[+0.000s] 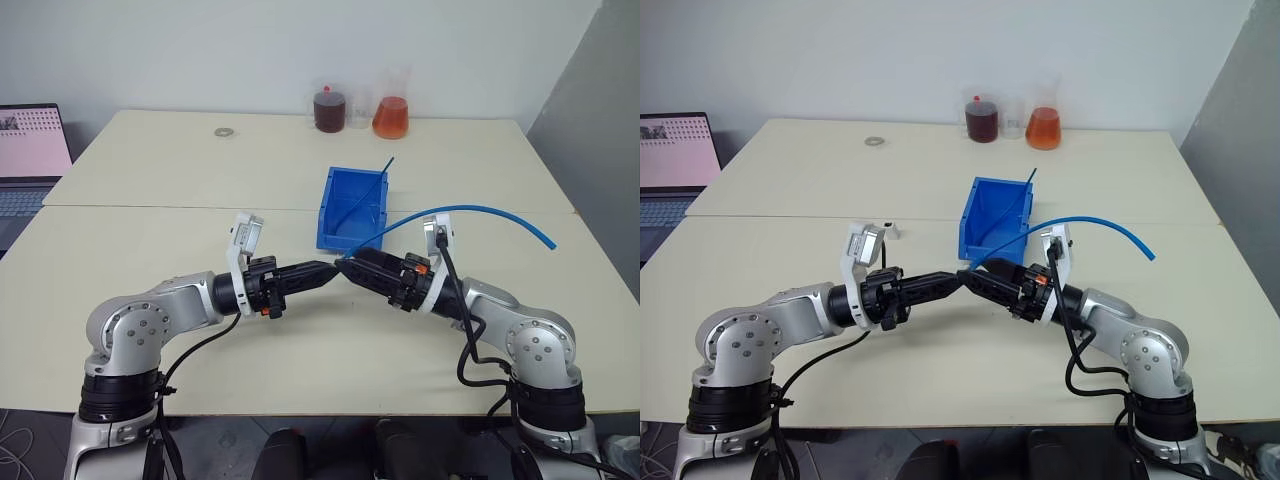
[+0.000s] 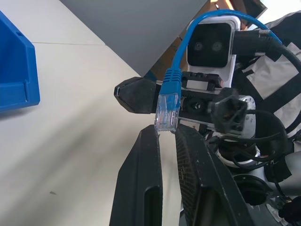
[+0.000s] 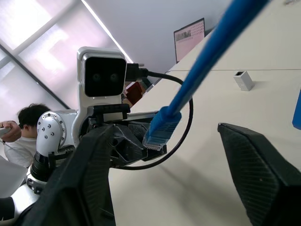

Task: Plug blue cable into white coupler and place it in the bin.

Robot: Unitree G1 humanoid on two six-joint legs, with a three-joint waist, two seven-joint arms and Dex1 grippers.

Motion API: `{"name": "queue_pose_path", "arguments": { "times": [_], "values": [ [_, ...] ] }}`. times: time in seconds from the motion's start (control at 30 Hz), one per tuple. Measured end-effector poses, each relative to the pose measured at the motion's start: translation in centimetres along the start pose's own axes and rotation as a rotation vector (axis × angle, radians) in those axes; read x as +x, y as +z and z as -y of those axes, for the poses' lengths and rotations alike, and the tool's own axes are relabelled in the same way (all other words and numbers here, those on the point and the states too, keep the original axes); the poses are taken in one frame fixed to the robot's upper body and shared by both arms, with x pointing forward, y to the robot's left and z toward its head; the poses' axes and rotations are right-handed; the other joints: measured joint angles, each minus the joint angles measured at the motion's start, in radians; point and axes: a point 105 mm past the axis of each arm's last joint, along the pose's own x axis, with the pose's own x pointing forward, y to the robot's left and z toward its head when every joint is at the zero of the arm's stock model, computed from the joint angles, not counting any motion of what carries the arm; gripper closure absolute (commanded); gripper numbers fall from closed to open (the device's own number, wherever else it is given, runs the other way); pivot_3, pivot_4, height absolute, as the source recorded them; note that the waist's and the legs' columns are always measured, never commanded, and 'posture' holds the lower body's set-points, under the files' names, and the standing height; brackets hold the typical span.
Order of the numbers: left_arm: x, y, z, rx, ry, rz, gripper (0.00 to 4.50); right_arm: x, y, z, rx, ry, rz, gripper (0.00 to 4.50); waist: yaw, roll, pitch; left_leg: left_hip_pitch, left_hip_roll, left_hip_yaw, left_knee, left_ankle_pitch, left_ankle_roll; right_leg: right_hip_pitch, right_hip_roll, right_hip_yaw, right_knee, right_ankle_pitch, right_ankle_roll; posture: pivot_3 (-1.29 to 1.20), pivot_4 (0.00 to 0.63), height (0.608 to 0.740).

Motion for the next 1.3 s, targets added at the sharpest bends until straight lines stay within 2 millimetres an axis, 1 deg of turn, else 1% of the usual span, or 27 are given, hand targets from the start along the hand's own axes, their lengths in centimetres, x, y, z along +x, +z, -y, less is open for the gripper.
{"name": "queue_pose_path", "arguments": {
  "times": [0.07,0.1,0.23,0.3,0.37,0.8,0.87,1.0,1.2,1.3],
  "values": [
    [0.0,0.0,0.0,-0.002,-0.002,0.001,4.34,0.0,0.0,0.0,0.000,0.001,0.000,2.00,0.000,0.000,0.000,0.000,0.000,0.000,0.000,0.000,0.000,0.000,0.000,0.000,0.000,0.000,0.000,0.00,0.150,0.740],
    [0.0,0.0,0.1,-0.003,-0.005,0.002,4.34,0.0,0.0,0.0,0.001,0.001,0.000,2.32,0.000,0.000,0.000,0.000,0.000,0.000,0.000,0.000,0.000,0.000,0.000,0.000,0.000,0.000,0.000,0.00,0.150,0.740],
    [0.0,0.0,0.2,-0.006,-0.010,0.004,4.34,0.0,0.0,-0.2,0.008,0.015,0.004,3.27,0.000,0.000,0.000,0.000,0.000,0.000,0.000,0.000,0.000,0.000,0.000,0.000,0.000,0.000,0.000,0.00,0.150,0.740],
    [-0.1,-0.1,0.1,-0.009,-0.008,0.003,4.34,0.1,0.1,-0.4,0.016,0.030,0.008,3.85,0.000,0.000,0.000,0.000,0.000,0.000,0.000,0.000,0.000,0.000,0.000,0.000,0.000,0.000,0.000,0.00,0.150,0.740],
    [-0.1,-0.2,0.1,-0.012,-0.008,0.002,4.34,0.1,0.1,-0.6,0.022,0.044,0.010,4.28,0.000,0.000,0.000,0.000,0.000,0.000,0.000,0.000,0.000,0.000,0.000,0.000,0.000,0.000,0.000,0.00,0.150,0.740],
    [-0.1,-0.2,0.4,0.004,-0.027,0.003,4.34,-0.1,0.2,-0.9,0.035,0.065,0.010,4.31,0.000,0.000,0.000,0.000,0.000,0.000,0.000,0.000,0.000,0.000,0.000,0.000,0.000,0.000,0.000,0.00,0.150,0.740],
    [-0.1,-0.2,0.4,0.004,-0.026,0.003,3.63,-0.1,0.2,-0.9,0.034,0.065,0.009,4.31,0.000,0.000,0.000,0.000,0.000,0.000,0.000,0.000,0.000,0.000,0.000,0.000,0.000,0.000,0.000,0.00,0.150,0.740],
    [-0.1,-0.1,0.2,0.004,-0.013,0.009,2.82,0.0,-0.1,-1.0,0.036,0.075,-0.004,4.31,0.000,0.000,0.000,0.000,0.000,0.000,0.000,0.000,0.000,-0.001,0.000,0.000,-0.001,0.000,0.000,0.00,0.150,0.740],
    [-0.5,-0.3,0.6,-0.004,-0.032,-0.015,1.56,0.1,-0.4,-1.0,0.027,0.072,-0.021,4.31,0.000,0.000,0.000,-0.002,0.000,0.000,-0.001,0.000,0.000,-0.002,0.000,0.000,-0.001,0.000,0.000,0.00,0.150,0.740],
    [-1.1,-0.7,0.6,-0.009,-0.021,-0.035,0.91,0.2,-0.3,-0.8,0.015,0.064,-0.016,4.31,-0.001,0.000,0.000,-0.002,0.000,0.000,-0.001,0.000,0.000,-0.003,0.000,0.000,-0.001,0.000,0.000,0.00,0.150,0.740]
  ]
}}
